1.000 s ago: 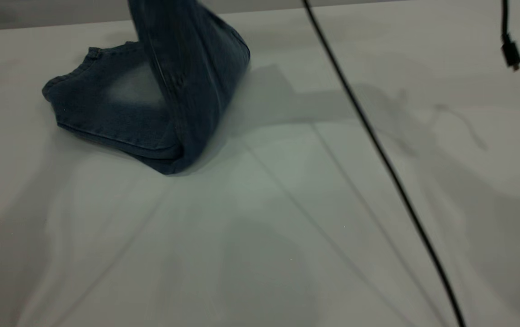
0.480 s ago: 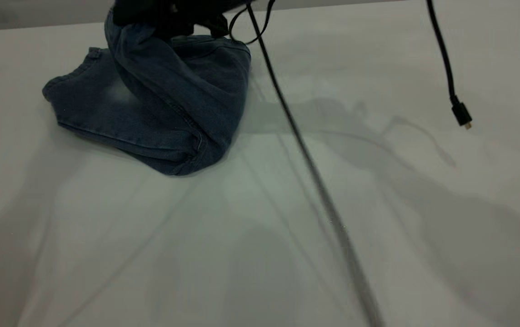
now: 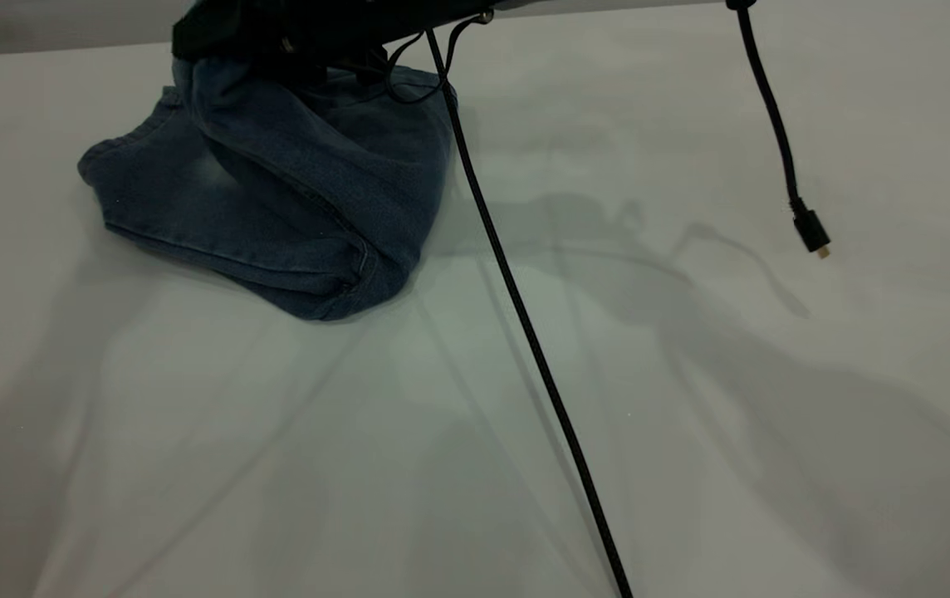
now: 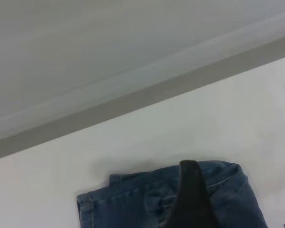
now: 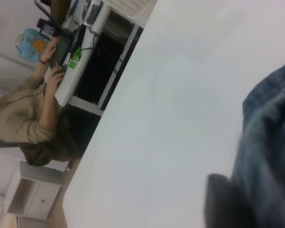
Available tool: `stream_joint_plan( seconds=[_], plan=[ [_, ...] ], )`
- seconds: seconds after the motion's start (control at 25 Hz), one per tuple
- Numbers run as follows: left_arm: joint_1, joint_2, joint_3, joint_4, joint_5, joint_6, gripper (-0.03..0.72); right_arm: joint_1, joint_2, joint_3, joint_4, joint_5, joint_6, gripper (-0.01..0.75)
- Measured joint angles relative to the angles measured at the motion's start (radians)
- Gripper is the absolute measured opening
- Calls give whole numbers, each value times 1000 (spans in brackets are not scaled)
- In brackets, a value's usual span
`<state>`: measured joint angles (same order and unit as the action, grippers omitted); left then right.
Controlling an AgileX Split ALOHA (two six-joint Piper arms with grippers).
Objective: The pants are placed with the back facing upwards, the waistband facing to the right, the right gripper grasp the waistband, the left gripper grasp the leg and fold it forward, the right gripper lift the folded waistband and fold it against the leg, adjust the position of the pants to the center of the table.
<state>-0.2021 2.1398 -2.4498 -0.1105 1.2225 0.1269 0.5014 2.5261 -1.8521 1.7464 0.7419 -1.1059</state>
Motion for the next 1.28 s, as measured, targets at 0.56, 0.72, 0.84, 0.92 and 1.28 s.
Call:
stream_joint_plan(
  seconds=[0.56, 0.72, 0.84, 0.92, 1.28],
  plan=[
    [0, 0, 0, 3, -1, 1, 468, -48, -4, -1, -1, -18, 24, 626],
    [0, 0, 0, 3, -1, 19, 468, -104, -12, -1, -81, -18, 24, 592],
    [0, 0, 0, 3, -1, 22, 468, -155, -24, -24, -199, -6, 36, 586],
    [0, 0, 0, 3, -2, 22, 468, -189, -39, -52, -314, -1, 82, 584],
    [0, 0, 0, 3, -2, 22, 468, -242, -137, -238, -947, 201, 448, 584]
  ],
)
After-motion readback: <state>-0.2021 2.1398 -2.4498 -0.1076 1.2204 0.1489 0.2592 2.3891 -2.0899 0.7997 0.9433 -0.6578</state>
